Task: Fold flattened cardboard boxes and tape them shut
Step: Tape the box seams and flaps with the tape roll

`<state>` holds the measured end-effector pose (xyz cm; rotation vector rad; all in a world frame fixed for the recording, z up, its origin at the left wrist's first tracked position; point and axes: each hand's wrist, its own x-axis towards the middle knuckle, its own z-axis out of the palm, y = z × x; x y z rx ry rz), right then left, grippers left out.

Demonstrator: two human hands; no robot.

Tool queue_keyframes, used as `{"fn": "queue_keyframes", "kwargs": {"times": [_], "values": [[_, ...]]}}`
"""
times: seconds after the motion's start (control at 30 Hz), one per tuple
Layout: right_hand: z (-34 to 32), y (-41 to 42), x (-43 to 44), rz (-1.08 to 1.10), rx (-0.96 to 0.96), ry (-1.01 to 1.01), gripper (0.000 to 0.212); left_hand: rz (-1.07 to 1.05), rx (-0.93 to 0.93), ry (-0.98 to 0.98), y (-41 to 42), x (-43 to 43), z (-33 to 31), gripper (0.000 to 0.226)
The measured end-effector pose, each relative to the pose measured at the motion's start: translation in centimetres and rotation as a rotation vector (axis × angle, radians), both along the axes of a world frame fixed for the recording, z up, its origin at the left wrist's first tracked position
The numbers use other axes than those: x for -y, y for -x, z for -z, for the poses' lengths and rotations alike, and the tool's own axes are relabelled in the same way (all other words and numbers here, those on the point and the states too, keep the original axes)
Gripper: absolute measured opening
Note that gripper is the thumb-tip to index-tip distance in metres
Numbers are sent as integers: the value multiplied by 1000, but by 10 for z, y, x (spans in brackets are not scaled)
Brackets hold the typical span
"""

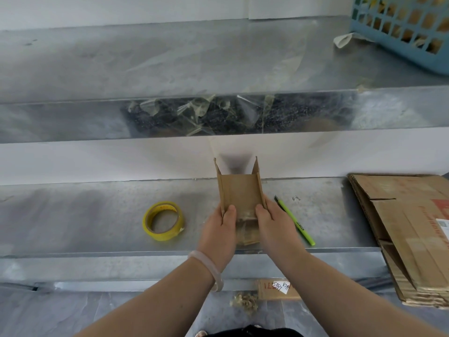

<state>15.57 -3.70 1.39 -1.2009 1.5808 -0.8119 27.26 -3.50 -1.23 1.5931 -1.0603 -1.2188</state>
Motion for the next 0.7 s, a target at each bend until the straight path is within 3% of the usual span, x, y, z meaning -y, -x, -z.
{"fn": "queue_keyframes", "kwargs": {"times": [0.07, 0.17, 0.27, 0.47, 0.57, 0.7], "values": [[2, 3, 2, -8, 73, -51, 38, 18, -57, 5, -5, 0, 0, 41], [-3, 11, 2, -62, 148, -108, 47, 100, -96, 57, -15, 1, 1, 93], [-1, 16, -1, -127, 169, -112, 54, 257, 58, 137, -19, -2, -5, 80], [5, 14, 6, -115, 139, -15, 42, 206, 162, 172, -16, -2, -8, 62], [2, 14, 5, -72, 186, -67, 32, 120, 68, 209, -14, -3, -5, 55], [-6, 20, 4, -159, 235, -49, 29, -150, -260, 146, -24, -6, -15, 47]]}}
